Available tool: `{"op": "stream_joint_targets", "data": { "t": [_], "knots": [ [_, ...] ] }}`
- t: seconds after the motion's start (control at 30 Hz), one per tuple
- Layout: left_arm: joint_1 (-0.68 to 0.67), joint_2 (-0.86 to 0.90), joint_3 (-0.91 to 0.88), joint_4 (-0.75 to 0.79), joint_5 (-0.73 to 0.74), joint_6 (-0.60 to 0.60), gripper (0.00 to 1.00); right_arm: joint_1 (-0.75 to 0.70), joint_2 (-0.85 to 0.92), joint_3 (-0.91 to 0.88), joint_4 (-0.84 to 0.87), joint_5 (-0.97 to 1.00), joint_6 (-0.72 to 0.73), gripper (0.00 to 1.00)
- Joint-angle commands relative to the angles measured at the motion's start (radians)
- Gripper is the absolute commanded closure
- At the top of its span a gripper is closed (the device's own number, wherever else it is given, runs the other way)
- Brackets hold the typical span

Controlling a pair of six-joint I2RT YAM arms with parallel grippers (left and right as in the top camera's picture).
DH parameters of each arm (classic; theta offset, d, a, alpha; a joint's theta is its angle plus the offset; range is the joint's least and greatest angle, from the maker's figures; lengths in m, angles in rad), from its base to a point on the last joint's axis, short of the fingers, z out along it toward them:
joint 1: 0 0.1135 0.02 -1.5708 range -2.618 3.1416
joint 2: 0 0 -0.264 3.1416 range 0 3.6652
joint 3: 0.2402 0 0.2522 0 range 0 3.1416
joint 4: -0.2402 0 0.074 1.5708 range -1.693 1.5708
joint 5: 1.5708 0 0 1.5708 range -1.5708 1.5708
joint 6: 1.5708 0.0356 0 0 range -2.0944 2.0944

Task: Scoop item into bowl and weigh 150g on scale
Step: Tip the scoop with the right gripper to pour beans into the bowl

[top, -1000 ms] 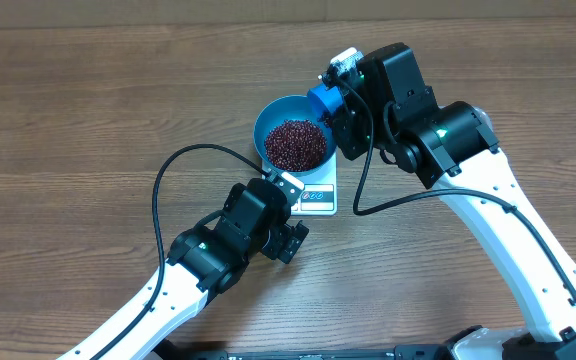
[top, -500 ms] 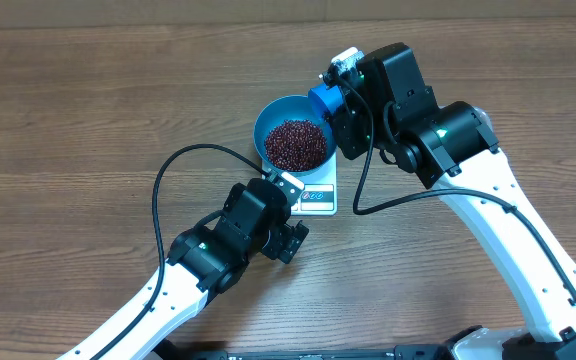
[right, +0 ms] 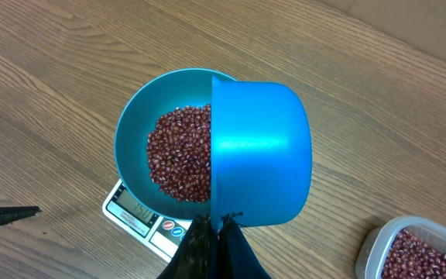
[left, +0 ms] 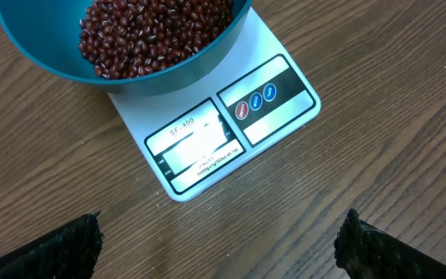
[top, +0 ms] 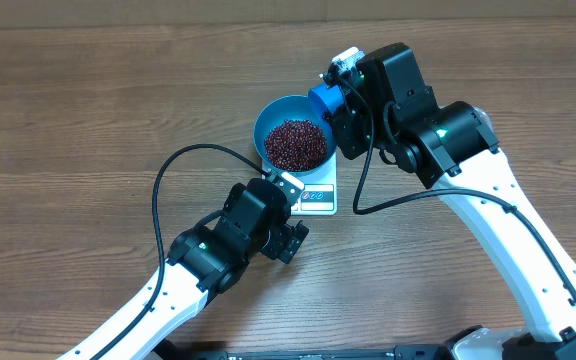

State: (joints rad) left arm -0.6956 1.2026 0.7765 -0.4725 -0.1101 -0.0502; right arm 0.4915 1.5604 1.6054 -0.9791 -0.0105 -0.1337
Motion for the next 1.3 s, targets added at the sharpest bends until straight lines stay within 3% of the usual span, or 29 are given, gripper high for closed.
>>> {"op": "stream_joint_targets", "data": {
  "t": [0.0, 1.27],
  "knots": [
    [0.002, 0.007, -0.009, 0.001, -0.013, -0.006, 0.0, 0.003, -0.021, 0.033, 0.01, 0.01, 0.006, 0.96],
    [0.002, 0.007, -0.009, 0.001, -0.012, -0.006, 0.0, 0.003, -0.021, 0.033, 0.009, 0.009, 0.033, 0.96]
  ]
}}
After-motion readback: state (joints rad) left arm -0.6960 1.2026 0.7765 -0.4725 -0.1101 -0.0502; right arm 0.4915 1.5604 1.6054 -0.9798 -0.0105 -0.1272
